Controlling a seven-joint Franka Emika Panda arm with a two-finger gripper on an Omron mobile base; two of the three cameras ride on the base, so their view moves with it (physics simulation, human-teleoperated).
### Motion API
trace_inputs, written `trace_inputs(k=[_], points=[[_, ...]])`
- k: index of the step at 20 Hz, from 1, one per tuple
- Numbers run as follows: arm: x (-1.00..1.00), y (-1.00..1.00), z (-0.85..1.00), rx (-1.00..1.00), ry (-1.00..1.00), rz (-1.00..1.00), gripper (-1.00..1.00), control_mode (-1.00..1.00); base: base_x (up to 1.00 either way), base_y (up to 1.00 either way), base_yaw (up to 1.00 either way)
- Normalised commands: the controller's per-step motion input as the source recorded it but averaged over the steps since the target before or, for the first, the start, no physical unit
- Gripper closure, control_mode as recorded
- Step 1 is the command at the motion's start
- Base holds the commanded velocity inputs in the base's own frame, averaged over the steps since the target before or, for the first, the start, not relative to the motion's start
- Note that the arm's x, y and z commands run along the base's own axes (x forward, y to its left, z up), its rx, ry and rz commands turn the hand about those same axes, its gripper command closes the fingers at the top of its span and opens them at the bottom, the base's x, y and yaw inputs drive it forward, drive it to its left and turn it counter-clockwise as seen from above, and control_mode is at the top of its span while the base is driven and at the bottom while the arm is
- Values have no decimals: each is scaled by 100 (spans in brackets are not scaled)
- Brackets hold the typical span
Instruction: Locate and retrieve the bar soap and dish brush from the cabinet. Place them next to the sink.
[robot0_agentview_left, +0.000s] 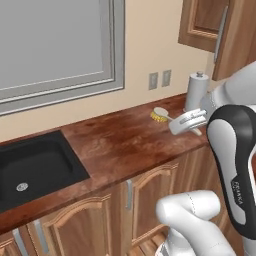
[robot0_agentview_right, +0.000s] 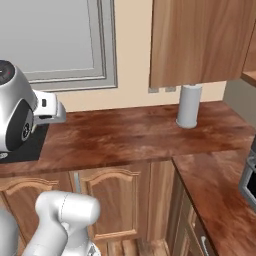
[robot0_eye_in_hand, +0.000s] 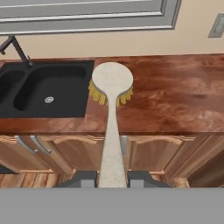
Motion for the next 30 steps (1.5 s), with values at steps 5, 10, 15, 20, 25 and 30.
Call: trace_inputs(k=[5, 10, 15, 20, 25, 30], points=[[0, 0, 0, 0, 0, 0, 100, 100, 2, 11, 5], [0, 0, 0, 0, 0, 0, 100, 100, 30, 47, -2], [0, 0, 0, 0, 0, 0, 100, 100, 53, 39, 0], [0, 0, 0, 0, 0, 0, 100, 100, 49, 22, 3], [0, 0, 0, 0, 0, 0, 100, 100, 38, 24, 3], [0, 0, 0, 0, 0, 0, 100, 100, 26, 7, 1]])
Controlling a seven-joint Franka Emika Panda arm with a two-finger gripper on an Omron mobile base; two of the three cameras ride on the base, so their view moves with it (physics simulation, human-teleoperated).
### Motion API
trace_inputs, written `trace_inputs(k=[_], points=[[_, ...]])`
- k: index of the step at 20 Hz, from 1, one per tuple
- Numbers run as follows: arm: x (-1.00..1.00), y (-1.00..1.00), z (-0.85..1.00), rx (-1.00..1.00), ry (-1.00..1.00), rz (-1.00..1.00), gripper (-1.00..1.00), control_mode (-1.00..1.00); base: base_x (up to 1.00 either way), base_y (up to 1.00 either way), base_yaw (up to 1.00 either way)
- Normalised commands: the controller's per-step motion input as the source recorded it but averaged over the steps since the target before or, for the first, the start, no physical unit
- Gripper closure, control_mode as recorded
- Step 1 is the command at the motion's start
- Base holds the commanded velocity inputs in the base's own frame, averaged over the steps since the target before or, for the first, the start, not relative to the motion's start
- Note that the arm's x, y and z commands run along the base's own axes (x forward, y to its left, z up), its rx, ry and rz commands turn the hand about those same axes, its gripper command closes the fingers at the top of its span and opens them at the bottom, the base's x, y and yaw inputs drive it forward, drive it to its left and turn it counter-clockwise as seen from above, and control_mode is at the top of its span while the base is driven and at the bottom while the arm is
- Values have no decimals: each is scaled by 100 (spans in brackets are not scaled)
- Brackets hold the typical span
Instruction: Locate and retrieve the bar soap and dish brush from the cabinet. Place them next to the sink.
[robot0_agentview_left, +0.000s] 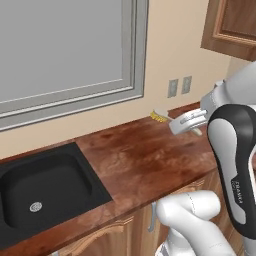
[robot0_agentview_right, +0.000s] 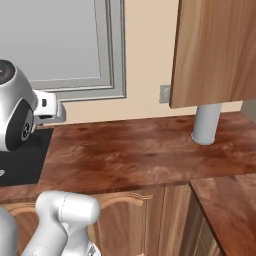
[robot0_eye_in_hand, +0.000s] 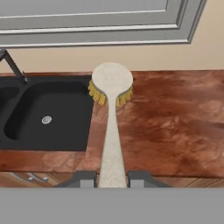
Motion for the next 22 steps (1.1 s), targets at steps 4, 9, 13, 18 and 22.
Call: trace_inputs(k=[4, 9, 13, 18, 22], points=[[0, 0, 0, 0, 0, 0, 100, 100, 1, 2, 0], [0, 0, 0, 0, 0, 0, 100, 100, 7, 5, 0], [29, 15, -1, -1, 5, 0, 100, -100, 16, 11, 0], [76, 29, -7, -1, 8, 0, 100, -100, 0, 0, 0], [78, 45, -20, -9, 15, 0, 100, -100, 0, 0, 0]])
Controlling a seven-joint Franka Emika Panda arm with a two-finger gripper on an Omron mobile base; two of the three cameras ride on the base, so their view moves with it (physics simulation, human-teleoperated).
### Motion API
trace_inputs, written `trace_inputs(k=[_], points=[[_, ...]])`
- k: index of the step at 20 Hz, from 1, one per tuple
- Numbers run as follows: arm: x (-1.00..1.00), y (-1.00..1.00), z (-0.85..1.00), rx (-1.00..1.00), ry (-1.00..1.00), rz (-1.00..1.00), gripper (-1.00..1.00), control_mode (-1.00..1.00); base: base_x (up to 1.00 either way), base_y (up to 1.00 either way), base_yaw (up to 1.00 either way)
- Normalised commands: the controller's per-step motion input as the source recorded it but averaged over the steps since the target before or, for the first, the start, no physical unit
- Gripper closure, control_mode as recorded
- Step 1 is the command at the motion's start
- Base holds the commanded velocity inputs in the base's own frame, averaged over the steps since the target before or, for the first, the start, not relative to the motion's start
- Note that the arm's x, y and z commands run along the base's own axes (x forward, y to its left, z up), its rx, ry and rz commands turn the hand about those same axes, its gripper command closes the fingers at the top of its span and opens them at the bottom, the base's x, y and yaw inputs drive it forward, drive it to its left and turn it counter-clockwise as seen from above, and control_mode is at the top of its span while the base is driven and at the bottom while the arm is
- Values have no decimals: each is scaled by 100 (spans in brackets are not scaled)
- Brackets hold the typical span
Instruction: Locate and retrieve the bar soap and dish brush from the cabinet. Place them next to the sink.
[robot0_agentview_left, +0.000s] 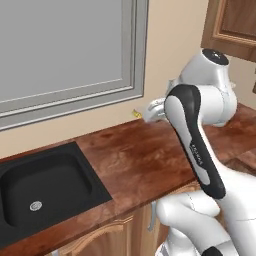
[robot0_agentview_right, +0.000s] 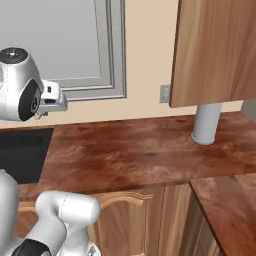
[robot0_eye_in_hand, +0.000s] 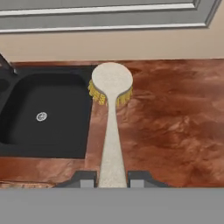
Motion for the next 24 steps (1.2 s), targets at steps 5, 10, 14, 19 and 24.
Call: trace_inputs(k=[5, 10, 14, 19, 24], points=[[74, 57, -50, -22, 15, -2, 100, -100, 0, 0, 0], [88, 41, -54, -19, 20, 0, 100, -100, 0, 0, 0], [73, 10, -45, 3, 4, 0, 100, -100, 0, 0, 0], [54, 4, -59, 8, -1, 0, 100, -100, 0, 0, 0], [30, 11, -64, 2, -7, -2, 100, -100, 0, 0, 0]])
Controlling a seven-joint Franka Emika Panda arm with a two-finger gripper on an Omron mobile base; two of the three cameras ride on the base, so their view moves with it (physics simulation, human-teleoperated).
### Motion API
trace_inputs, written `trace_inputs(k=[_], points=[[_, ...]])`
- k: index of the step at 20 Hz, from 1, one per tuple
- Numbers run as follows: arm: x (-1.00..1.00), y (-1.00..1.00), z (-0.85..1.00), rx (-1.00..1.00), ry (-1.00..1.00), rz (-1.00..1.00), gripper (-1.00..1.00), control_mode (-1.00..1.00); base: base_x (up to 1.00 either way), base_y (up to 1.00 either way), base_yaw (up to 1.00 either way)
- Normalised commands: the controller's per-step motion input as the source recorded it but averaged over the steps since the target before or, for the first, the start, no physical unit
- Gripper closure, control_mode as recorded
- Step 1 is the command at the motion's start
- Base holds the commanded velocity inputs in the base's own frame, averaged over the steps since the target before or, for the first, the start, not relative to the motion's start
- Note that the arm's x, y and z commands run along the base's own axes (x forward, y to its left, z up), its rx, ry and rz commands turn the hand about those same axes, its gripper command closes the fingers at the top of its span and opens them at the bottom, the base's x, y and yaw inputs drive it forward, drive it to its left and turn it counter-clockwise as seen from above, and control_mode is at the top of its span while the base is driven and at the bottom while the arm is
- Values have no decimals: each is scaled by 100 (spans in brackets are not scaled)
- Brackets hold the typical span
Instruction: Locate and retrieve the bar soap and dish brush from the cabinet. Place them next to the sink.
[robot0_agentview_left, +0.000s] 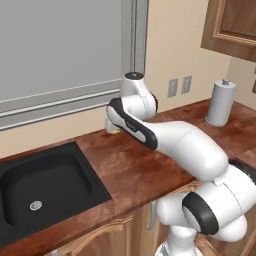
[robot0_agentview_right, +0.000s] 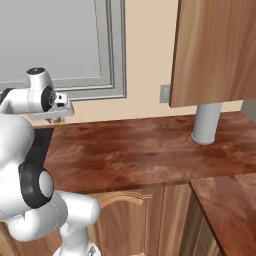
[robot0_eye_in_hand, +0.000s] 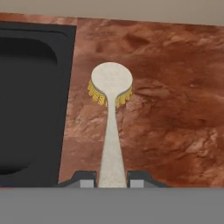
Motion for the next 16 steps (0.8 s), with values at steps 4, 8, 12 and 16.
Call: trace_inputs(k=[4, 8, 12, 16], points=[[4, 18, -54, -2, -21, -1, 100, -100, 0, 0, 0], [2, 16, -40, -1, -22, -2, 100, -100, 0, 0, 0], [12, 0, -39, 6, -16, -6, 100, -100, 0, 0, 0], [16, 13, -19, 3, 6, -6, 100, -100, 0, 0, 0]])
